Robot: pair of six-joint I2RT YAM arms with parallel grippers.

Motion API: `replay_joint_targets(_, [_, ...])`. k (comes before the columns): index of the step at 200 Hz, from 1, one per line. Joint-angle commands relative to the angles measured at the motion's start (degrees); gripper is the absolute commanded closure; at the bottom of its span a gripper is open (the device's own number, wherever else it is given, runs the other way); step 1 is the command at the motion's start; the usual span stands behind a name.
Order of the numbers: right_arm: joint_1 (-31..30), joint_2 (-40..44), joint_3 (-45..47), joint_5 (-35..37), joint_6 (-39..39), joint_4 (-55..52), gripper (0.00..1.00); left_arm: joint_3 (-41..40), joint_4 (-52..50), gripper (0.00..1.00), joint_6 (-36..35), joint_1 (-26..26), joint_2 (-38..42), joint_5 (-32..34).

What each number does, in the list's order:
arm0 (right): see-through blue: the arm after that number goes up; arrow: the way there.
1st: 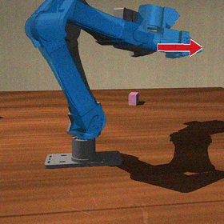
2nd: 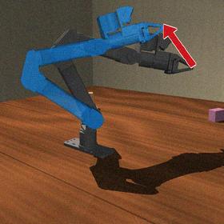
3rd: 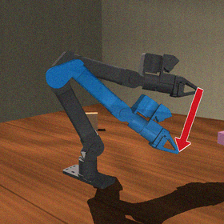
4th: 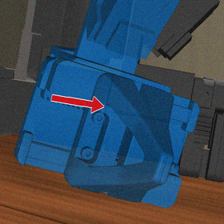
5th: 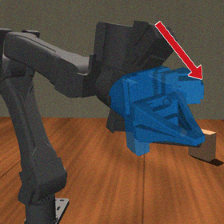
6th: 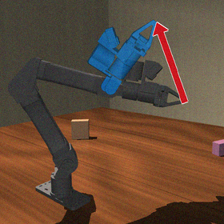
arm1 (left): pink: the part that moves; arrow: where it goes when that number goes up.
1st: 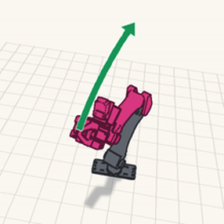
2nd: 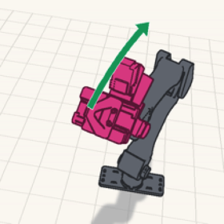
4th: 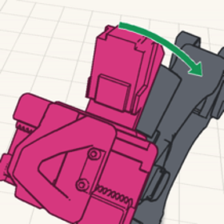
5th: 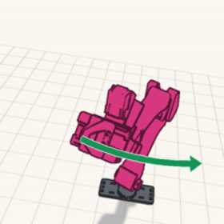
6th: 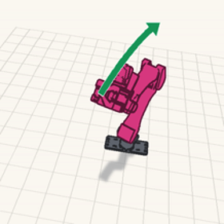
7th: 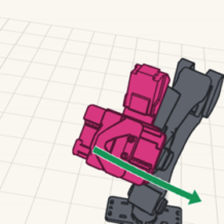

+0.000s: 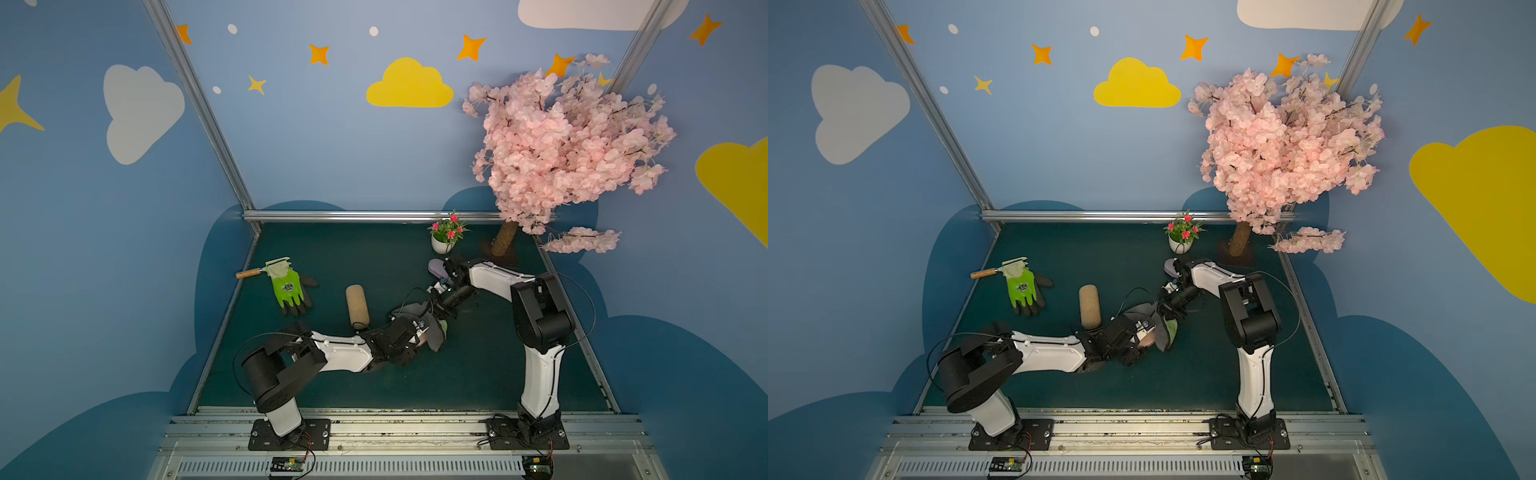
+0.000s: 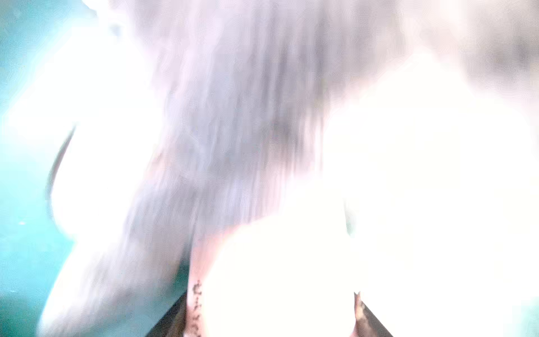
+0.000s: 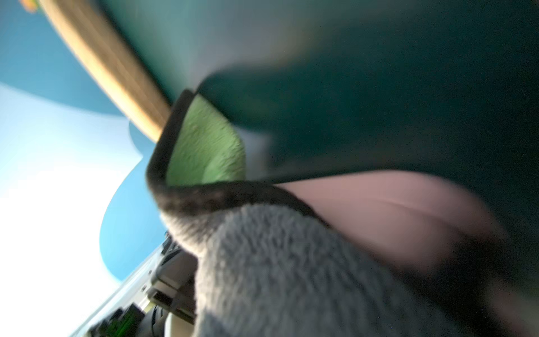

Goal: Wipe the eyeglass case
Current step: Wipe the dirt from the eyeglass case.

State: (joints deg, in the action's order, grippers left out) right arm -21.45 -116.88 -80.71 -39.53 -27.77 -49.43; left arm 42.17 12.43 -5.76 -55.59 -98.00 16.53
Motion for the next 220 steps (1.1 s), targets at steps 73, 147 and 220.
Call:
replay_joint_targets(73, [-0.3,-5.73,-13.25,16.4,0.03,-5.65,1.0,1.49,-6.48,0.97,0.48,-0.74,-3.45,8.82])
replay_joint_targets(147, [-2.61,-6.78,2.24,15.45,-3.05,2.75,1.0,7.98,-17.29,0.97,6.4,1.02,-7.29,3.97])
replay_joint_targets(220, [-3.7,6.68,12.64,17.98,-4.56,1.26,1.0,14.28,-29.27,0.97,12.54,5.45,-8.28,-6.72])
